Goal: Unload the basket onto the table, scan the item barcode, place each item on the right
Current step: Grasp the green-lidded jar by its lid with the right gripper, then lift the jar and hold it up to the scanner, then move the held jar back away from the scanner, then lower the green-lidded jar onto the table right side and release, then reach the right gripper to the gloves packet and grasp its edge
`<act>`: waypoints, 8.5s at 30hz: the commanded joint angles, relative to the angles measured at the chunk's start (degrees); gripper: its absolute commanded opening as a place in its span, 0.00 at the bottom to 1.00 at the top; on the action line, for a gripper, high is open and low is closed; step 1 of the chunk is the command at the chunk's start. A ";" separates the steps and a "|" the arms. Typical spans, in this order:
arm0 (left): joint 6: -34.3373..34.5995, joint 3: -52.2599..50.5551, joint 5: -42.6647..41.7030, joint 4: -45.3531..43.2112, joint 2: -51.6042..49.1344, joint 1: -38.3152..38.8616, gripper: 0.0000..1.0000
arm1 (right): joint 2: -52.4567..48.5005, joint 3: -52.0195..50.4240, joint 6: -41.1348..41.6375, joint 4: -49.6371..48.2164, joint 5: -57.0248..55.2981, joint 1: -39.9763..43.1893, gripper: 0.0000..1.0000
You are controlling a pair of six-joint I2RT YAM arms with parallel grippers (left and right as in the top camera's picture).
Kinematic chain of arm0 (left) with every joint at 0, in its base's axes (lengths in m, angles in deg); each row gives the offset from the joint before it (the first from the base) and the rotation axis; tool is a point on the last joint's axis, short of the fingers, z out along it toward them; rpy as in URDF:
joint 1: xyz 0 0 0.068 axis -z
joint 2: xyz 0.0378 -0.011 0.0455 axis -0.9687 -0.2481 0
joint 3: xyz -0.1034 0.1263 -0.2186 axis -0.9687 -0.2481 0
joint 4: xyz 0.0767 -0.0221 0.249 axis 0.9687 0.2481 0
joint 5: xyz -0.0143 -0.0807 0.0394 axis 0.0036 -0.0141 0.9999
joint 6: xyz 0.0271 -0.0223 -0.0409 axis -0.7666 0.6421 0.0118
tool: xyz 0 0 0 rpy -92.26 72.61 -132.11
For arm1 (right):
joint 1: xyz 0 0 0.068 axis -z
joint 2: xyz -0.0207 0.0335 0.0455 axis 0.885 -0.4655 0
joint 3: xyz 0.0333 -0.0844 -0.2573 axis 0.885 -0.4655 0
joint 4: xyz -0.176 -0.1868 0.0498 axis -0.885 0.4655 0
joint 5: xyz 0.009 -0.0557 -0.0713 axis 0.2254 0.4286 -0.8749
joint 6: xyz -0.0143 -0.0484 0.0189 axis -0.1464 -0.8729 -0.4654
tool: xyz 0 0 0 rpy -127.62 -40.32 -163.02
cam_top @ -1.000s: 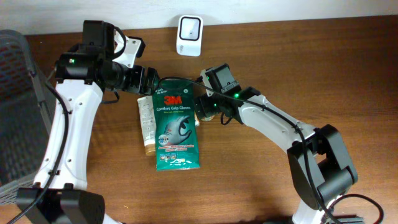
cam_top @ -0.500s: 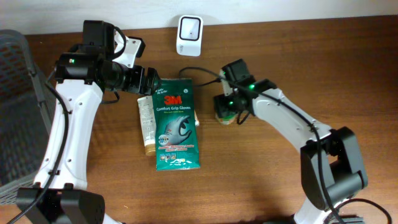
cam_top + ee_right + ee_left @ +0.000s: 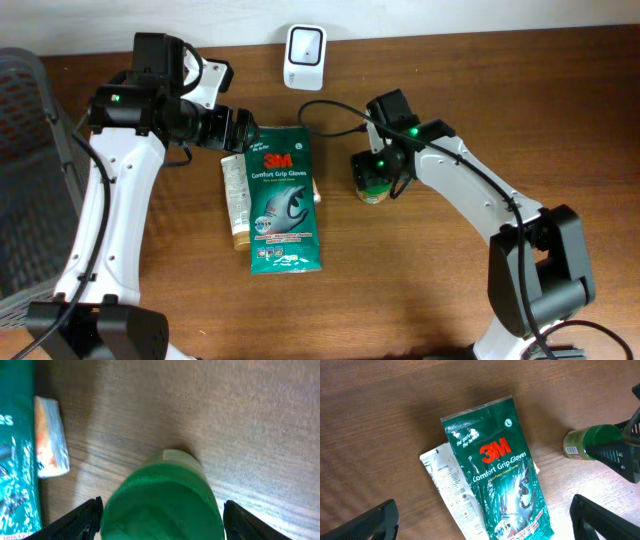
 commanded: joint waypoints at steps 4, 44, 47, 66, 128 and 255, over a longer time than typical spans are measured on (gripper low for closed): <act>-0.68 0.98 -0.63 -0.09 -0.04 -0.15 0.99 | -0.98 1.03 0.50 4.76 0.68 2.56 0.74; -0.68 0.98 -0.63 -0.09 -0.02 -0.15 0.99 | 0.11 16.81 -7.61 5.51 8.41 5.73 0.52; -0.68 0.98 -0.63 -0.09 -0.02 -0.15 0.99 | 0.00 16.76 -11.72 -5.18 8.24 5.62 0.52; -0.68 0.98 -0.63 -0.09 -0.02 -0.15 0.99 | -22.45 16.79 -50.93 -74.01 -2.64 -1.42 0.36; -0.68 0.98 -0.63 -0.09 -0.02 -0.15 0.99 | 3.91 -2.23 -13.44 6.10 -0.90 2.51 0.44; -0.68 0.98 -0.63 -0.09 -0.02 -0.15 0.99 | -11.85 -22.80 28.96 -44.28 40.48 -9.29 0.43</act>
